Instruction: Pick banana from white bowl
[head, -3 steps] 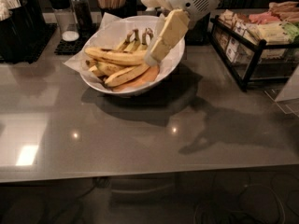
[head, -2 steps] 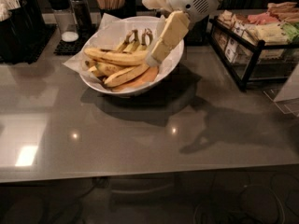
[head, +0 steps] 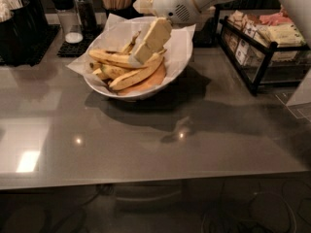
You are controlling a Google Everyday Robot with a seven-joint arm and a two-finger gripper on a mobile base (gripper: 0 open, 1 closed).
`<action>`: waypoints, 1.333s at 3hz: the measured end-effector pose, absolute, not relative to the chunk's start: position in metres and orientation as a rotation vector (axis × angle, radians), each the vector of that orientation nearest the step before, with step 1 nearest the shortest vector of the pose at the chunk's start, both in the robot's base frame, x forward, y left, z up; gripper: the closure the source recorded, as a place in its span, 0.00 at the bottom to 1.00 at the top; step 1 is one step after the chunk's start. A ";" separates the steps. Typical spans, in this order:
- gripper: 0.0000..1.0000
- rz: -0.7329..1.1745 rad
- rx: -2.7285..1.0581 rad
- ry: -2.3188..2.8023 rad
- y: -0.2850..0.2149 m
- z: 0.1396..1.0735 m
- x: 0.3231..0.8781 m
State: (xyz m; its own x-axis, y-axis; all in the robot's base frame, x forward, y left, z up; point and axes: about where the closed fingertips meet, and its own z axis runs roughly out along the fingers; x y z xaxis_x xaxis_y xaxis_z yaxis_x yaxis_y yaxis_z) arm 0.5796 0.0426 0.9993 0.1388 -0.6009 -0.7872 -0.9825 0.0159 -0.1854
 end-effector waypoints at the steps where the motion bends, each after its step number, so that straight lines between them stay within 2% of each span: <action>1: 0.00 0.653 -1.677 1.542 0.047 0.999 0.580; 2: 0.00 0.660 -1.644 1.578 0.047 0.990 0.582; 3: 0.00 0.739 -1.664 1.596 0.086 0.959 0.598; 4: 0.00 0.741 -1.666 1.595 0.087 0.959 0.598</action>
Offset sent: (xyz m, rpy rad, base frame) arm 0.0051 0.0005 -0.0215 0.0133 0.0498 -0.0796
